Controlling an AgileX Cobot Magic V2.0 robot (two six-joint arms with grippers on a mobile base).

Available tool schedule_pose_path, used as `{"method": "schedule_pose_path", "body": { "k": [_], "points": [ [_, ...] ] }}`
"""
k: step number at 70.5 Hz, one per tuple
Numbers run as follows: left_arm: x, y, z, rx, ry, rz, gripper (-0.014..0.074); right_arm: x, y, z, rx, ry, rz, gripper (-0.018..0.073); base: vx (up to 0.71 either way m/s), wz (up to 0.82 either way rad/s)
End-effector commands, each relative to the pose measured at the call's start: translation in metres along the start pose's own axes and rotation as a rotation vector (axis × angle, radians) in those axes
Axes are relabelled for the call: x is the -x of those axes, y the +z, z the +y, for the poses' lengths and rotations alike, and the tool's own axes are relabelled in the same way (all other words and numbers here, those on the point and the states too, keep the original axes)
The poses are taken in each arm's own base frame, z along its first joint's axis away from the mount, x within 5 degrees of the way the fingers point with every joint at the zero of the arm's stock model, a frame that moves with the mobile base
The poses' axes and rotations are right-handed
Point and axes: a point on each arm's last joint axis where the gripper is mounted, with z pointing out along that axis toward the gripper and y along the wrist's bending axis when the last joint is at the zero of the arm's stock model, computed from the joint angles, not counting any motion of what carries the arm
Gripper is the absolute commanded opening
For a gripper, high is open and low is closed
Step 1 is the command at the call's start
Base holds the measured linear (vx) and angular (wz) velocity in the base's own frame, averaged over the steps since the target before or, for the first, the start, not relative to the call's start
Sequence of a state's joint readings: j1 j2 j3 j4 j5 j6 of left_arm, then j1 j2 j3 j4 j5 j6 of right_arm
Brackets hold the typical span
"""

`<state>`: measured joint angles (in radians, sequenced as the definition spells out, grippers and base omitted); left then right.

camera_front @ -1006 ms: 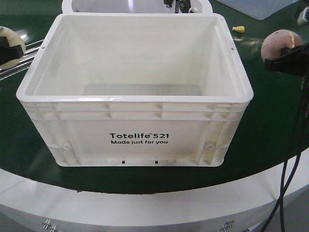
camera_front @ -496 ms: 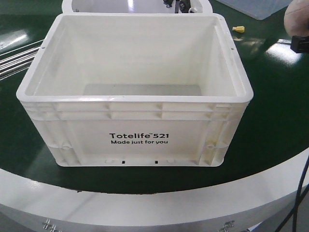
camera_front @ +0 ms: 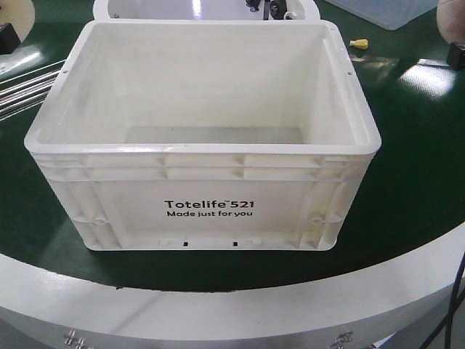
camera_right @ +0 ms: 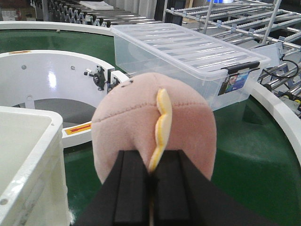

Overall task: Place moving items into box and shelve
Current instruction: 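Lift both plush toys and carry them above the white tote, then open both grippers to drop the plush toys into the tote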

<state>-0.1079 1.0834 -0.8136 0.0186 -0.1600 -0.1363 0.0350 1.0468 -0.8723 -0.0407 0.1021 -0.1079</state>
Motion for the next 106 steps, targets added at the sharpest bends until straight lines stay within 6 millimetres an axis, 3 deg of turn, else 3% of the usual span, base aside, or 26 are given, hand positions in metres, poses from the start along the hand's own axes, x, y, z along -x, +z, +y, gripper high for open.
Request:
{"method": "schedule_pose_path", "body": {
  "k": [1, 25, 39, 55, 85, 95, 106],
  "points": [
    [0.025, -0.007, -0.010, -0.050, -0.011, -0.152, -0.0023, 0.025, -0.009, 0.007, 0.021, -0.048, -0.169, -0.0012, 0.00, 0.00],
    [0.020, -0.007, -0.036, -0.164, 0.036, -0.136, -0.0023, 0.035, -0.021, 0.066, 0.279, -0.089, -0.246, -0.0012, 0.00, 0.00],
    [0.017, -0.009, -0.050, -0.222, 0.037, -0.120, -0.0023, 0.036, -0.027, 0.089, 0.380, -0.094, -0.264, -0.0012, 0.00, 0.00],
    [0.013, -0.008, -0.058, -0.254, 0.035, -0.104, -0.0023, 0.031, -0.020, 0.113, 0.458, -0.097, -0.254, -0.0012, 0.00, 0.00],
    [0.002, 0.003, -0.065, -0.271, 0.039, -0.063, -0.0015, 0.032, -0.016, 0.120, 0.474, -0.089, -0.293, 0.0001, 0.00, 0.00],
    [0.002, 0.003, -0.065, -0.271, 0.044, -0.064, 0.0034, 0.031, -0.016, 0.120, 0.475, -0.090, -0.292, 0.0093, 0.00, 0.00],
    [0.002, 0.003, -0.065, -0.271, 0.049, -0.065, 0.0192, 0.031, -0.016, 0.120, 0.475, -0.089, -0.291, 0.0307, 0.00, 0.00]
  ]
}}
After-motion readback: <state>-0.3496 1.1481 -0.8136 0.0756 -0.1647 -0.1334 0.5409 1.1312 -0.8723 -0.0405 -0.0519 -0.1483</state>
